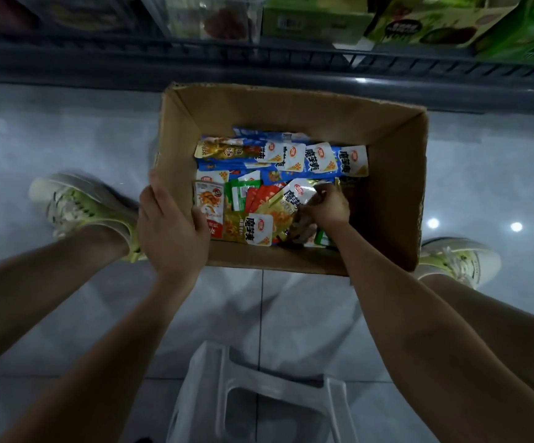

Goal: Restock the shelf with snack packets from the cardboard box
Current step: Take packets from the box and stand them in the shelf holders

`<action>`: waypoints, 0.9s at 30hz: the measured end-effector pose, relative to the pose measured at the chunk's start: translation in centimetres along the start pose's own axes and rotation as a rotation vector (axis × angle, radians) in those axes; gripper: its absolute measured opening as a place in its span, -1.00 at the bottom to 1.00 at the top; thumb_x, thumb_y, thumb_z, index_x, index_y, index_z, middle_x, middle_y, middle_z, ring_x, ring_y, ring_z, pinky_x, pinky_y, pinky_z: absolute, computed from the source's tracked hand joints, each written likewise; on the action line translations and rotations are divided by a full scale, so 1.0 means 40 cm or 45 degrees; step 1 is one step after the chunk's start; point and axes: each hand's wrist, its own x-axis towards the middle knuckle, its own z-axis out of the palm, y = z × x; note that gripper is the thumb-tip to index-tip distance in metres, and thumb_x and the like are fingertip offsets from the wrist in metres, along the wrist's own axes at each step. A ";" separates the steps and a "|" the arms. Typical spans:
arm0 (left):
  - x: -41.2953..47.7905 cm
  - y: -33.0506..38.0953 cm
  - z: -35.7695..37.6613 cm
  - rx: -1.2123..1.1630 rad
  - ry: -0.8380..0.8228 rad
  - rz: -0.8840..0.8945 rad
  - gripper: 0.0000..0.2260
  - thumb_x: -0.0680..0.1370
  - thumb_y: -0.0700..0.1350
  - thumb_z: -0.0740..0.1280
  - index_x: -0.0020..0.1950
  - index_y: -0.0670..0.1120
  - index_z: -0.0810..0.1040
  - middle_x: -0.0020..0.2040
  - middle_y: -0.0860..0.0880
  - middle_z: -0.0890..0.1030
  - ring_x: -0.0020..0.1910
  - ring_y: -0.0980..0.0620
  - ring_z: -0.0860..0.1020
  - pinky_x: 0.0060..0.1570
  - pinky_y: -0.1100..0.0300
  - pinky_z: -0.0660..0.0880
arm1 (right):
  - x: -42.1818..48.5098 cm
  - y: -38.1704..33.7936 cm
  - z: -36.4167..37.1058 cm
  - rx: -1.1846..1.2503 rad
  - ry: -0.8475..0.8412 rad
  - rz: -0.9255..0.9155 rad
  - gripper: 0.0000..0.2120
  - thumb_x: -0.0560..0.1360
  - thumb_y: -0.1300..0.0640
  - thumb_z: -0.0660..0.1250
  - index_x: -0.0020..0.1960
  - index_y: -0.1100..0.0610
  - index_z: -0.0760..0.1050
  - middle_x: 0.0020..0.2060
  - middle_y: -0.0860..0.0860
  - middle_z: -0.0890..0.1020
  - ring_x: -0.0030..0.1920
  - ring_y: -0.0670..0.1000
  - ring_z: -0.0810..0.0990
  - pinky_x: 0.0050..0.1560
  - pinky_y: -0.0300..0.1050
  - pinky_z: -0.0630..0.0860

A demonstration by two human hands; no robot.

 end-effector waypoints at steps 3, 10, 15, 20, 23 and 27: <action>0.001 -0.001 -0.002 0.012 0.001 0.020 -0.34 0.45 -0.12 0.32 0.47 -0.33 0.18 0.24 -0.35 0.42 0.15 -0.31 0.45 0.05 -0.12 0.44 | -0.010 0.000 -0.001 -0.073 -0.029 0.010 -0.70 0.48 0.08 0.40 0.19 0.11 0.50 0.04 0.05 0.59 0.12 0.08 0.55 -0.03 -0.13 0.44; 0.002 -0.002 -0.012 -0.044 -0.014 0.039 -0.32 0.39 -0.21 0.37 0.45 -0.35 0.20 0.20 -0.36 0.44 0.11 -0.33 0.46 0.00 -0.14 0.46 | -0.094 -0.041 -0.094 0.816 -0.214 -0.063 -0.87 0.47 0.34 0.38 -0.11 0.14 0.52 -0.01 0.09 0.64 0.09 0.10 0.62 -0.04 -0.05 0.62; 0.008 0.031 -0.060 -0.124 0.179 0.208 -0.54 0.48 -0.05 0.33 0.30 -0.28 0.44 0.21 -0.32 0.48 0.19 -0.29 0.45 0.17 -0.12 0.37 | -0.164 -0.075 -0.189 1.069 -0.325 -0.149 -0.86 0.49 0.37 0.34 0.01 0.20 0.51 -0.18 0.03 0.67 -0.21 -0.04 0.66 -0.30 -0.23 0.58; 0.013 0.128 -0.107 -0.289 -0.338 0.520 -0.53 0.54 0.15 0.28 0.33 -0.12 0.46 0.16 -0.10 0.57 0.13 -0.10 0.53 0.08 0.07 0.43 | -0.216 -0.121 -0.211 1.149 -0.606 -0.200 -0.84 0.45 0.35 0.39 -0.01 0.17 0.53 -0.24 0.03 0.69 -0.25 -0.03 0.67 -0.30 -0.26 0.61; 0.022 0.131 -0.107 -0.340 -0.477 0.423 -0.67 0.55 0.04 0.32 0.25 -0.09 0.50 -0.02 0.05 0.60 -0.11 0.07 0.57 -0.15 0.28 0.47 | -0.235 -0.147 -0.195 1.170 -0.710 -0.210 -0.86 0.44 0.36 0.38 -0.05 0.17 0.53 -0.24 0.02 0.70 -0.23 -0.03 0.68 -0.24 -0.25 0.63; 0.033 0.082 -0.124 -0.496 -0.248 0.286 -0.78 0.55 -0.11 0.36 0.15 -0.17 0.57 -0.16 0.09 0.53 -0.30 0.13 0.50 -0.37 0.43 0.31 | -0.216 -0.147 -0.150 1.116 -0.669 -0.150 -0.75 0.47 0.38 0.34 0.11 0.17 0.52 -0.04 0.03 0.66 0.00 0.02 0.65 -0.07 -0.17 0.62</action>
